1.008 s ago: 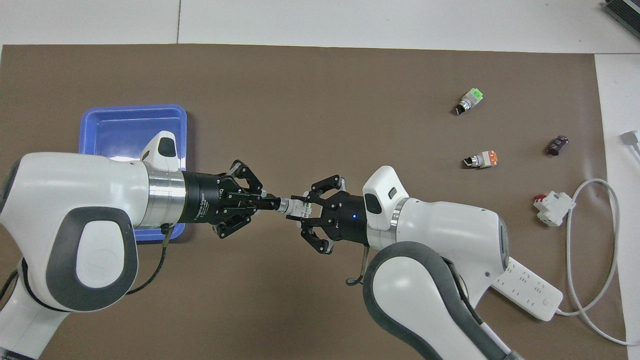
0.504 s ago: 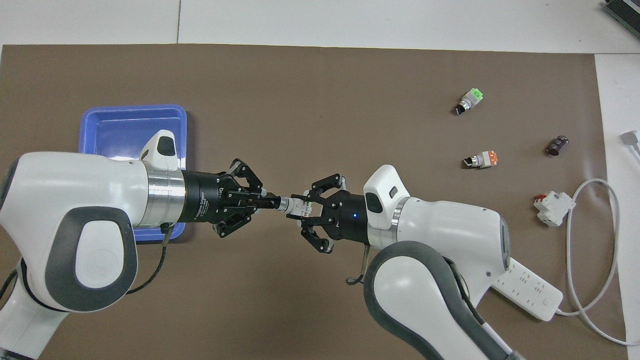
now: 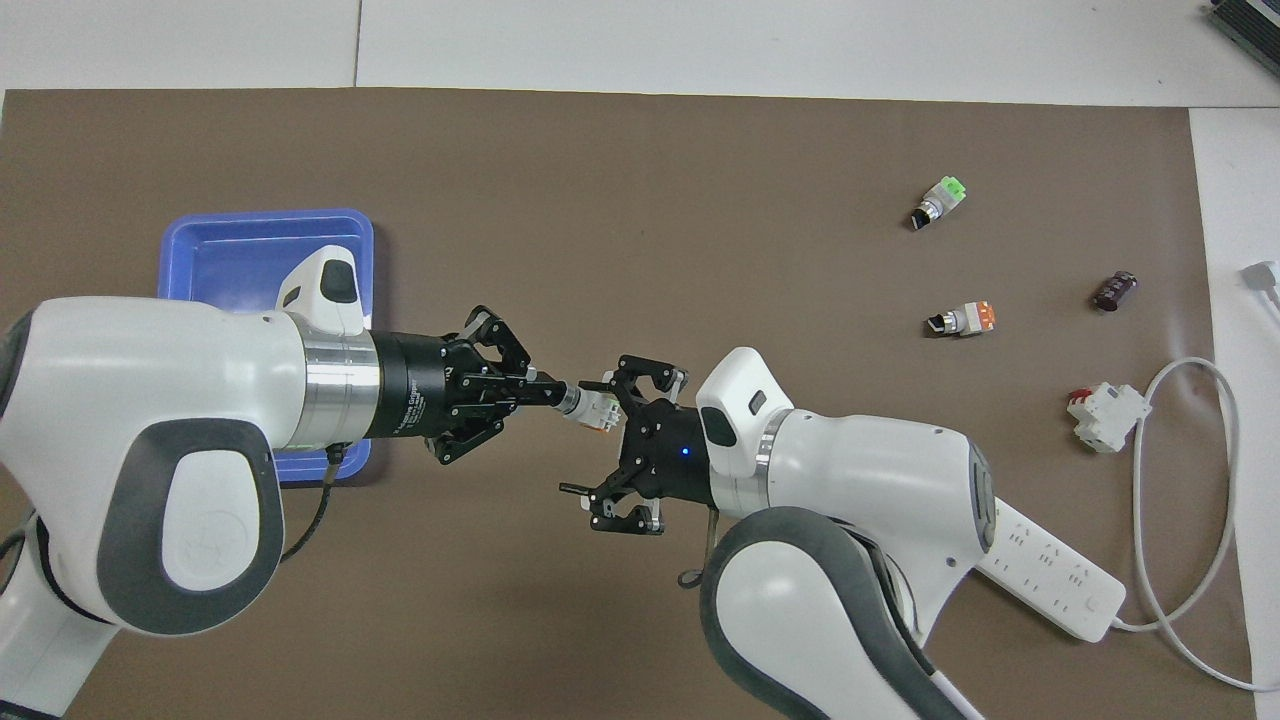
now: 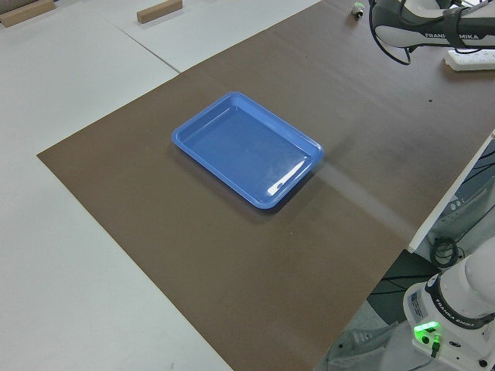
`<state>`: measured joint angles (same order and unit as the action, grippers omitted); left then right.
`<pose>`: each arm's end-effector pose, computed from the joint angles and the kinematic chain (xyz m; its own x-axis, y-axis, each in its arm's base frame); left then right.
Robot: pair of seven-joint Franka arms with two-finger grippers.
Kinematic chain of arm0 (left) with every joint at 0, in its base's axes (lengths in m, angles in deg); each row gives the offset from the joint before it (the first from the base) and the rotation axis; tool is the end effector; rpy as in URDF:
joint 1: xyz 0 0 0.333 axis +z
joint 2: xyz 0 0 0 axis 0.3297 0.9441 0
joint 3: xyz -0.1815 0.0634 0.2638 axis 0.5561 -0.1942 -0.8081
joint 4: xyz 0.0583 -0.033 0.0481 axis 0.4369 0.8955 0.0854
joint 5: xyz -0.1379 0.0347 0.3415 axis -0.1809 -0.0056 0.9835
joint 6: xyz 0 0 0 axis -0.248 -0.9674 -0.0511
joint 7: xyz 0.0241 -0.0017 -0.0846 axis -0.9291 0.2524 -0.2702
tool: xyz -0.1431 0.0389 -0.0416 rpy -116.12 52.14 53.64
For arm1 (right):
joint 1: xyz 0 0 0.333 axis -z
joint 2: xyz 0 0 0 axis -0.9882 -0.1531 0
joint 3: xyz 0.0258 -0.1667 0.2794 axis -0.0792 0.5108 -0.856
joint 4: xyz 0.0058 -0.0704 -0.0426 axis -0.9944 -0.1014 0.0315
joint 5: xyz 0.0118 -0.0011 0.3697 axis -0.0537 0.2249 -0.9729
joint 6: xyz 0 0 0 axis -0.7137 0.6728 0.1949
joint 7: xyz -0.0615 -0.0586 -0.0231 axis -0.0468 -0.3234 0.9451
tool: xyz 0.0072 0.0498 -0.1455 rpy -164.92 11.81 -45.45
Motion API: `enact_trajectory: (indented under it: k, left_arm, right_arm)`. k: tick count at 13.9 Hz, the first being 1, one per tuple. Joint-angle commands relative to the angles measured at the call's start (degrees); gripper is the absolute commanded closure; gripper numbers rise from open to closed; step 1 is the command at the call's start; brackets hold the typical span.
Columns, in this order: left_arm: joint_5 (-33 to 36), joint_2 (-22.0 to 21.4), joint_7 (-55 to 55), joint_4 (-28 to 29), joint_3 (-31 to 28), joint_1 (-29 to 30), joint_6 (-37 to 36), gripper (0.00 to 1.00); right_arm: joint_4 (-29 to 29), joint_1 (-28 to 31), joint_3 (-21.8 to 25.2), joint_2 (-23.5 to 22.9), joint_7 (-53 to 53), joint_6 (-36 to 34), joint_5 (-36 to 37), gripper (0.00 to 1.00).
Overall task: Turn and place switch with both arms
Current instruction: 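Move the switch over the tray with the left gripper while the right gripper withdraws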
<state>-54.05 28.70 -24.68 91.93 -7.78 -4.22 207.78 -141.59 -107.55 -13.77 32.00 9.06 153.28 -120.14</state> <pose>0.4642 -0.2660 0.5020 0.6158 0.6258 -0.4787 0.7870 -0.4589 0.4124 0.4487 0.3527 0.4335 0.0930 0.6003 0.7943 0.9846 -0.1739 0.0162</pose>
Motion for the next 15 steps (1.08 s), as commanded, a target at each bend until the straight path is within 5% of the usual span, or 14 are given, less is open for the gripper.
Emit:
enact_trajectory:
  k: [1,7,13,15]
  left_arm:
    - [6.1,0.4,-0.8,-0.1,-0.5,0.9,0.8,1.0]
    - [23.8,0.2,8.0,1.5,-0.5,12.6,0.4,1.0]
    - [29.7,1.2,35.4,4.9,-0.5,26.4,2.5,1.0]
    - [30.7,2.4,44.6,6.6,-0.5,29.9,4.5,1.0]
  right_arm:
    - [0.1,2.0,-0.2,0.8,-1.9,-0.5,4.6,0.0]
    - [1.2,14.4,-0.2,2.4,-3.2,-2.8,18.7,0.0]
    - [12.6,25.3,-0.3,1.5,-12.1,-20.3,45.8,0.0]
    - [14.9,26.6,-0.4,1.4,-19.0,-21.1,51.9,0.0]
